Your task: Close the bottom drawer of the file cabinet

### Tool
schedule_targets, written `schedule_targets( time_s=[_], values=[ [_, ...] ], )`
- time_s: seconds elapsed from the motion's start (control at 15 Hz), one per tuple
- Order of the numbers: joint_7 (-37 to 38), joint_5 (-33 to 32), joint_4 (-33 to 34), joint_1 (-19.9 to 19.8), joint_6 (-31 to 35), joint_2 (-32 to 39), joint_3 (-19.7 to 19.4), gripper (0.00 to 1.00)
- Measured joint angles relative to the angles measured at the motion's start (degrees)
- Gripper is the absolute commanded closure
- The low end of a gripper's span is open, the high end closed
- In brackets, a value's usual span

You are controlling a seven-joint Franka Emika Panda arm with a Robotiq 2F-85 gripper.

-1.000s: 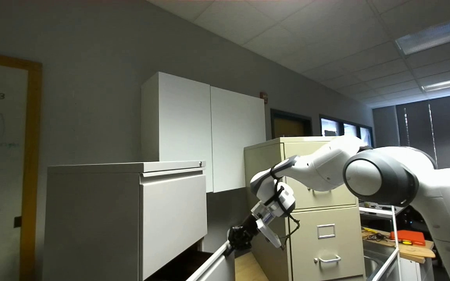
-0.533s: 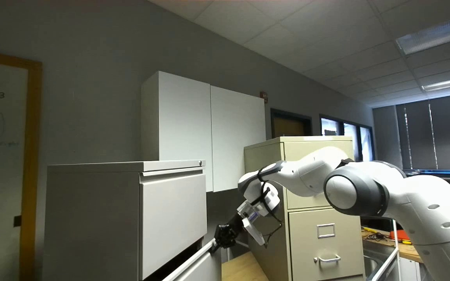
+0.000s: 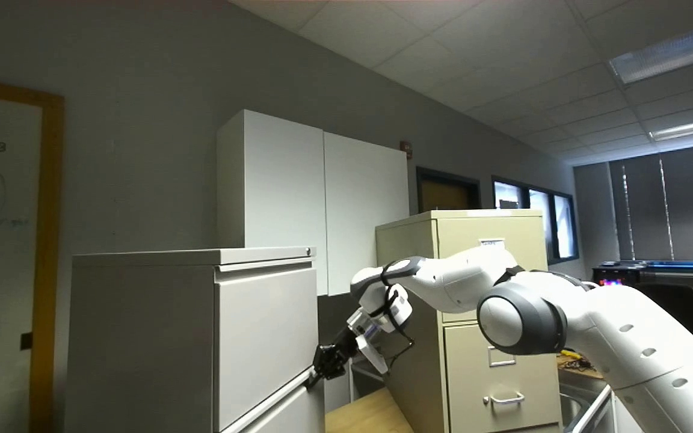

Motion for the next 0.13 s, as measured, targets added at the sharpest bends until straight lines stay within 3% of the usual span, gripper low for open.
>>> schedule_targets(
  time_s=[0.13],
  values=[
    [1.5,-2.0,4.2,0.0,-0.3,2.5,0.9,1.00]
  ],
)
